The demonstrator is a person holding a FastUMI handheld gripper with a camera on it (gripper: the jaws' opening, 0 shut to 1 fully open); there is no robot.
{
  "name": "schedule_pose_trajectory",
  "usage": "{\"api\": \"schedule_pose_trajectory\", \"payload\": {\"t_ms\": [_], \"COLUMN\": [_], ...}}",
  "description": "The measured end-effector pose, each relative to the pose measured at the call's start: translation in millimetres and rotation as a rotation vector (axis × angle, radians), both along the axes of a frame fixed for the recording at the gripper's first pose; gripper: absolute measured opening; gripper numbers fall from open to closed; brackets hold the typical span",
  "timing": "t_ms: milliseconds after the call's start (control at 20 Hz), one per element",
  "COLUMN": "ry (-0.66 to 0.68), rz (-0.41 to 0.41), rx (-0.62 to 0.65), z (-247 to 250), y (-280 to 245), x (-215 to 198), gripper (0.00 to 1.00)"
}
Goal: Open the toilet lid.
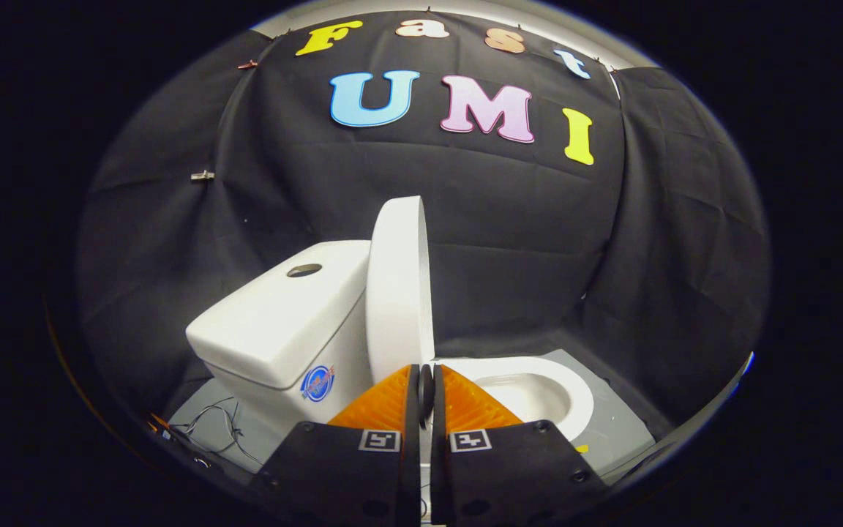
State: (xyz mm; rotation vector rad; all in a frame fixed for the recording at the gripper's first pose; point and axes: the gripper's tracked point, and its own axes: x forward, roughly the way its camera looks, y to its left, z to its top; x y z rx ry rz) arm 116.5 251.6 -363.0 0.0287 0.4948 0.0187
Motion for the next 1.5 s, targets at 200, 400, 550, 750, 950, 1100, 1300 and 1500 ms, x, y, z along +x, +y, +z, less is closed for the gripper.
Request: {"api": "schedule_pose_trajectory", "payload": {"t_ms": [200, 400, 550, 750, 950, 1100, 1300, 1500], "ry": [-0.001, -0.007, -0.010, -0.020, -0.017, -0.021, -0.040, -0.079], "rz": [0.041, 0.061, 0.066, 0.067, 0.107, 0.136, 0.140, 0.141], "rx": [-0.023, -0.057, -0.074, -0.097, -0.079, -0.112, -0.089, -0.060], "z": [-2, -3, -3, -4, -7, -5, 7, 36], "y": [21, 34, 40, 40, 51, 52, 51, 40], "x": [2, 0, 0, 0, -2, -1, -6, -11], "gripper": [0.10, 0.10, 0.10, 0.10, 0.25, 0.70, 0.99, 0.99]}}
